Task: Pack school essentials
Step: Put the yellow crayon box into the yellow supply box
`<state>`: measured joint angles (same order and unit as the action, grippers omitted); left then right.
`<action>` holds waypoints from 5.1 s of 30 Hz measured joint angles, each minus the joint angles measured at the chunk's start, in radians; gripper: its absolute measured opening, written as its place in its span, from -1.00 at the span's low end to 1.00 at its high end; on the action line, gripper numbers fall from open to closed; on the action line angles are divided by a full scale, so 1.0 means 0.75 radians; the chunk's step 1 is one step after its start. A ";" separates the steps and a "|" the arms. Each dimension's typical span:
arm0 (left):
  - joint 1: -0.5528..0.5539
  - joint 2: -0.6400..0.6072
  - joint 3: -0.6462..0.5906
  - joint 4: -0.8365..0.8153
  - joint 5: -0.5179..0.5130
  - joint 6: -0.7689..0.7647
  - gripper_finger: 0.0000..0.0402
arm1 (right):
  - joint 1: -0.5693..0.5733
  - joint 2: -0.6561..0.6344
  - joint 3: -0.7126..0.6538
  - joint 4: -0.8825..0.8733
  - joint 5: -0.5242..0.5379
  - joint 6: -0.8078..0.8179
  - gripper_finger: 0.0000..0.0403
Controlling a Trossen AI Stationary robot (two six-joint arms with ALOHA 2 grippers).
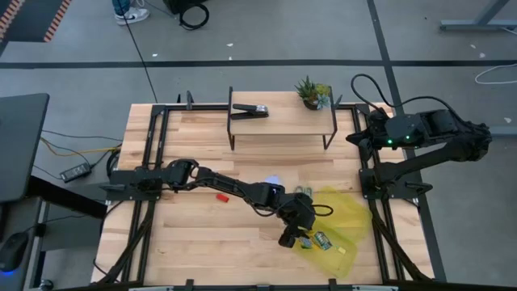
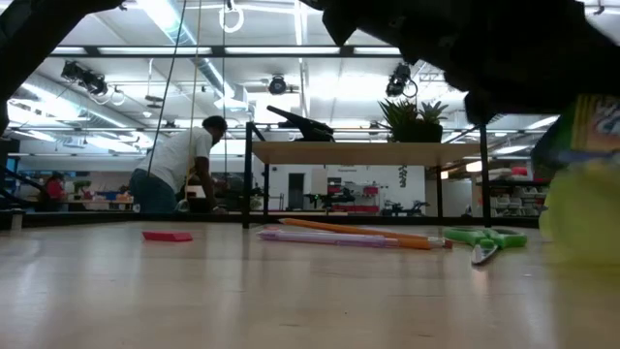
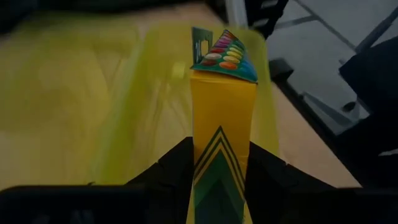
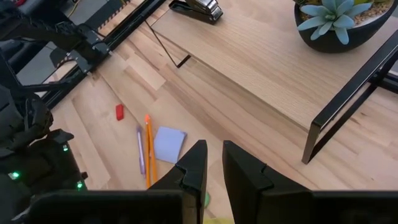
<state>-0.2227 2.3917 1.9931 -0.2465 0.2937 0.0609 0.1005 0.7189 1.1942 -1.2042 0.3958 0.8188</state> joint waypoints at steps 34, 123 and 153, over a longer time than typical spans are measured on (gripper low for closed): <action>0.004 0.045 0.312 -0.148 -0.103 -0.333 -0.40 | 0.000 -0.001 0.039 -0.002 0.095 -0.084 -0.72; -0.179 0.090 0.476 -0.863 -0.536 0.539 -0.40 | -0.001 0.034 0.039 0.014 0.140 -0.023 -0.72; -0.195 0.100 0.475 -0.851 -0.561 0.670 0.05 | -0.001 0.050 0.039 0.013 0.140 -0.024 -0.72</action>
<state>-0.3687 2.4664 2.3493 -0.8849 -0.1268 0.5630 0.1001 0.7567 1.2232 -1.1946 0.5011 0.8009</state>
